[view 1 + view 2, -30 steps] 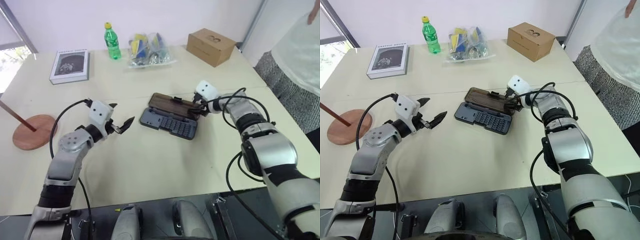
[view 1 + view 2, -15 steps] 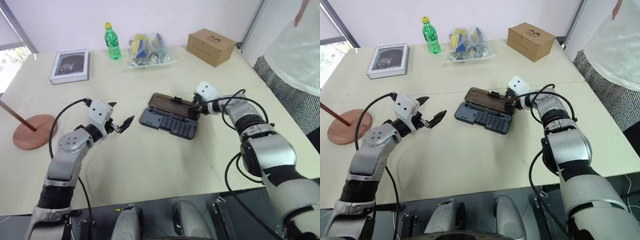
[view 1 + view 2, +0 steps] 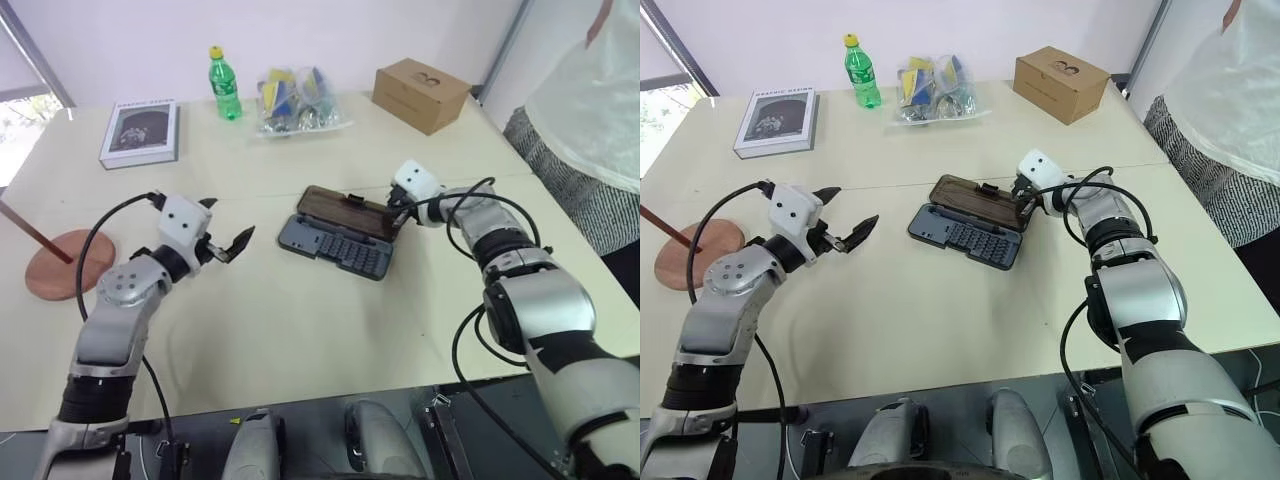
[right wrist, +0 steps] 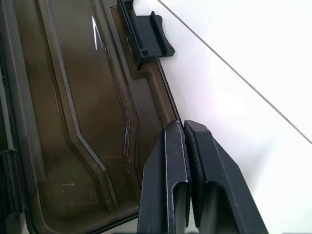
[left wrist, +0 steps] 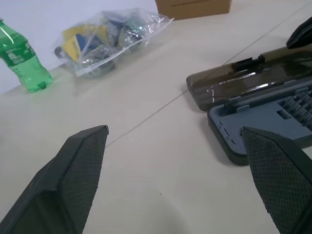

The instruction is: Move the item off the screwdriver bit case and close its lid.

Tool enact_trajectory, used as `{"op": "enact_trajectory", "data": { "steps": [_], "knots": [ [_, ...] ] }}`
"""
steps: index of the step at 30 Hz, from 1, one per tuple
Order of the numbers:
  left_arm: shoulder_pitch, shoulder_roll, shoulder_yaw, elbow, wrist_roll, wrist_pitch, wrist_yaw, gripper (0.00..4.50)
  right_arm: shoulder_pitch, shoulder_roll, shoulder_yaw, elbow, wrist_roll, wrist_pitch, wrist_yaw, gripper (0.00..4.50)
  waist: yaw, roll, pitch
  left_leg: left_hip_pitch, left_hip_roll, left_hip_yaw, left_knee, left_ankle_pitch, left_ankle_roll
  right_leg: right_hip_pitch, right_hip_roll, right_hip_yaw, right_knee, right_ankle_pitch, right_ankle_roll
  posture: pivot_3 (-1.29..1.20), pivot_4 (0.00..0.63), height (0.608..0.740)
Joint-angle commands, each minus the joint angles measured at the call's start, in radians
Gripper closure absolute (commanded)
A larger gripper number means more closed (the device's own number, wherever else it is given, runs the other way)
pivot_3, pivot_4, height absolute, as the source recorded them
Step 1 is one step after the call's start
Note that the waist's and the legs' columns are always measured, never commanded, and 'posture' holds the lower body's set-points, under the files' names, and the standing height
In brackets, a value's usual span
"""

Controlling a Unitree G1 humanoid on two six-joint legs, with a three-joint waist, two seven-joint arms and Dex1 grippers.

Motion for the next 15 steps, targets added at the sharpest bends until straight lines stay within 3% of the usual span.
{"op": "enact_trajectory", "data": {
  "steps": [1, 9, 15],
  "knots": [
    [-0.030, 0.010, 0.017, -0.006, 0.001, -0.015, -0.007, 0.00, 0.035, 0.034, 0.036, 0.022, -0.029, -0.007, 0.065, 4.45, -0.002, 0.000, 0.000, 0.000, 0.000, 0.000, 0.000, 0.000, 0.000, 0.000, 0.000, 0.000, 0.000, 0.000, 0.000, 0.00, 0.150, 0.740],
    [-0.039, 0.007, 0.009, -0.004, 0.009, -0.017, -0.017, 0.00, 0.061, 0.042, 0.049, 0.031, -0.048, -0.004, 0.052, 4.45, -0.004, 0.000, 0.000, 0.001, 0.001, 0.000, 0.000, 0.000, 0.000, 0.000, 0.002, 0.000, 0.000, 0.000, 0.000, 0.00, 0.150, 0.740],
    [-0.031, 0.000, 0.010, -0.012, 0.012, -0.015, -0.013, 0.00, 0.057, 0.050, 0.072, 0.025, -0.058, -0.015, 0.163, 4.45, -0.007, 0.000, 0.000, 0.001, 0.001, 0.000, -0.001, 0.000, 0.000, 0.000, 0.002, 0.000, 0.000, 0.000, 0.000, 0.00, 0.150, 0.740]
  ]
}}
